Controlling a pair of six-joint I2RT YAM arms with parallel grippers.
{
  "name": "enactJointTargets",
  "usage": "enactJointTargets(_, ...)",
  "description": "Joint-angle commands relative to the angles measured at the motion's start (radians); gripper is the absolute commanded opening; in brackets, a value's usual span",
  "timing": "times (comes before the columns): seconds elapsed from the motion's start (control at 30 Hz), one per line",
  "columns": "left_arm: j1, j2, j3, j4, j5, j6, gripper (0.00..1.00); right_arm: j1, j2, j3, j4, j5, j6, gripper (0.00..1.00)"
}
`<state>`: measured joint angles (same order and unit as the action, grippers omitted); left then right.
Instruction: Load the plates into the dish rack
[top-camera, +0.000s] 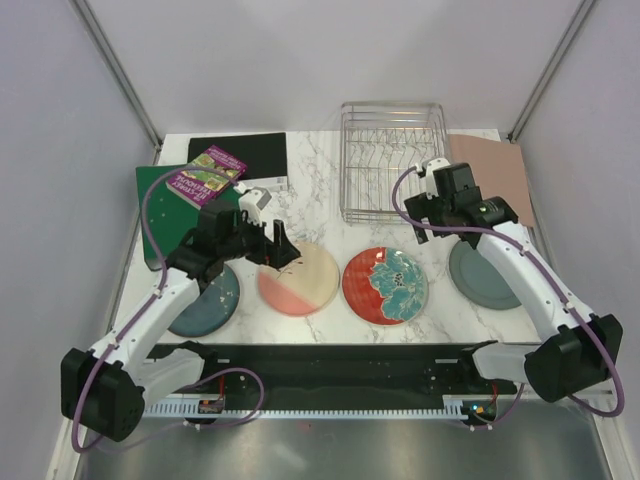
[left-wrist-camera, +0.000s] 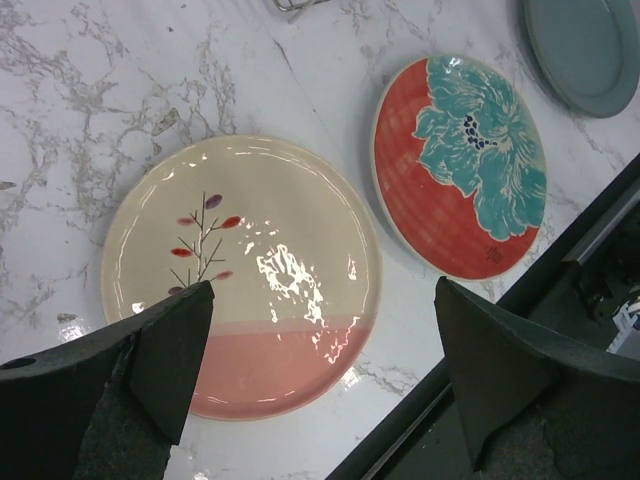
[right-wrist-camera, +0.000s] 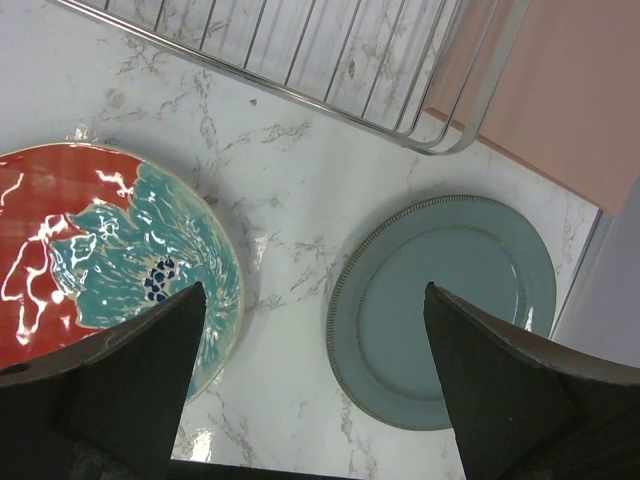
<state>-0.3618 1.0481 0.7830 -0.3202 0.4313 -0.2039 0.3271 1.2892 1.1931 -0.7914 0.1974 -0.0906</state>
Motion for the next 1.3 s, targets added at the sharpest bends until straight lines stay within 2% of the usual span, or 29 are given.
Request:
enactJointTargets(0.0, -0.017, 0.003, -0.019, 0.001, 0.034, -0.029, 1.00, -0.029, -0.057, -0.009, -0.022, -0.025, 0.040, 0.98)
enactJointTargets(0.1, -0.055, 0.033, -0.037, 0.033, 0.047, -0.089, 1.00, -0.071, -0.096, -0.052, -0.034, -0.194, 0.037, 0.98)
enactJointTargets(0.13, -0.071, 0.042, -0.047, 0.050, 0.050, -0.113, 1.00, -0.079, -0.108, -0.087, -0.029, -0.301, 0.051, 0.98)
enactJointTargets(0.23, -0.127, 0.087, -0.056, 0.069, 0.052, -0.150, 1.00, -0.083, -0.114, -0.157, -0.014, -0.447, 0.130, 0.98)
enactJointTargets(0.37, -0.147, 0.171, -0.097, 0.185, 0.191, -0.236, 1.00, -0.106, -0.102, -0.208, 0.061, -0.620, 0.175, 0.98)
enactJointTargets(0.47, -0.177, 0.248, -0.084, 0.223, 0.230, -0.232, 0.98, -0.151, -0.077, -0.227, 0.078, -0.639, 0.184, 0.98)
enactJointTargets(0.53, -0.193, 0.323, -0.061, 0.237, 0.251, -0.238, 0.95, -0.196, -0.045, -0.250, 0.083, -0.706, 0.184, 0.98)
enactJointTargets(0.67, -0.209, 0.443, -0.010, 0.314, 0.349, -0.262, 0.84, -0.256, -0.007, -0.309, 0.115, -0.751, 0.187, 0.97)
enactJointTargets(0.93, -0.233, 0.636, 0.119, 0.374, 0.362, -0.288, 0.71, -0.359, 0.081, -0.336, 0.144, -0.796, 0.175, 0.94)
enactJointTargets(1.27, -0.264, 0.779, 0.206, 0.372, 0.328, -0.293, 0.66, -0.408, 0.128, -0.349, 0.170, -0.820, 0.169, 0.94)
